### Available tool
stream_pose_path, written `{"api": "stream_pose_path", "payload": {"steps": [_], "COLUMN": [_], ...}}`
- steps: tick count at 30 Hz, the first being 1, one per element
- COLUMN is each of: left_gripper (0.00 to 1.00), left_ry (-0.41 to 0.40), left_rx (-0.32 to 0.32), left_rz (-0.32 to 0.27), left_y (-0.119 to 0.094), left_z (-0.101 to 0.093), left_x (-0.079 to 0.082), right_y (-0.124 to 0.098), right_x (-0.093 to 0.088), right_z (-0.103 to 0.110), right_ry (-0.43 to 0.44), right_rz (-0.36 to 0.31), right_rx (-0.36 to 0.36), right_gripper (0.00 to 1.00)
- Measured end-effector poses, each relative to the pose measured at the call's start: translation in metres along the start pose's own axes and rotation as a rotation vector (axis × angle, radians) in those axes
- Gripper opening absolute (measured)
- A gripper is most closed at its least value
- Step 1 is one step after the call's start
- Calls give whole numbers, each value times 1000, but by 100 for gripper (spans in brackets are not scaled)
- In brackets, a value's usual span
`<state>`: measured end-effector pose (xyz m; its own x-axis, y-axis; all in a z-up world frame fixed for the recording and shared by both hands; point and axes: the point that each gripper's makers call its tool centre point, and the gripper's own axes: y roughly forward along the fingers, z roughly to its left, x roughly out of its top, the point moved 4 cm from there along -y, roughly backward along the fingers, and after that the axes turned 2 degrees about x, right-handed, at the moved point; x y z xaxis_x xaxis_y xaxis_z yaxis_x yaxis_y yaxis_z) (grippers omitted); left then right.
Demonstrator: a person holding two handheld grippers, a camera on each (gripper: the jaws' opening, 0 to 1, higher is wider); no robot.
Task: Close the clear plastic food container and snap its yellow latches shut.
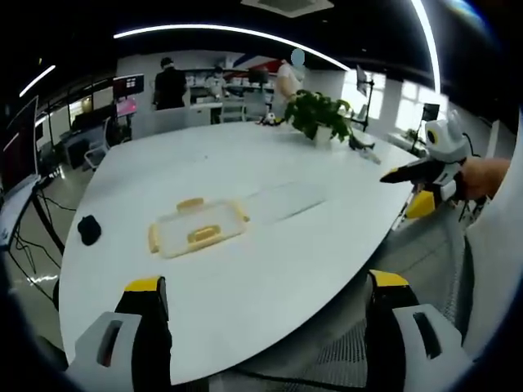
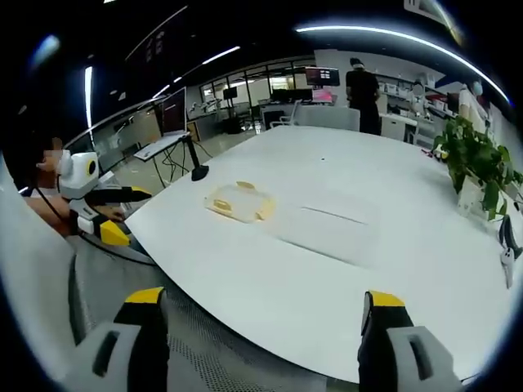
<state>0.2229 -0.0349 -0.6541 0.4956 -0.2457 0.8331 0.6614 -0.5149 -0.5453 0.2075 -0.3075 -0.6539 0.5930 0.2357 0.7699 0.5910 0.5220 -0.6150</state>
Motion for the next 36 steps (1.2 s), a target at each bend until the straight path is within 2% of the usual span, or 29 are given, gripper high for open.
{"api": "stream_pose_path", "payload": {"steps": [36], "left_gripper": [98], "left_ry": [17], "left_rx": [-8], "left_rz": [-5], "left_y": [-1], "left_z": [-2], "left_x": [1], "right_y": [-1], "right_x": [1], "right_z": [2], "right_ry": [-9], "right_rz": [-4], "right_rx": [15], "right_gripper": [99]}}
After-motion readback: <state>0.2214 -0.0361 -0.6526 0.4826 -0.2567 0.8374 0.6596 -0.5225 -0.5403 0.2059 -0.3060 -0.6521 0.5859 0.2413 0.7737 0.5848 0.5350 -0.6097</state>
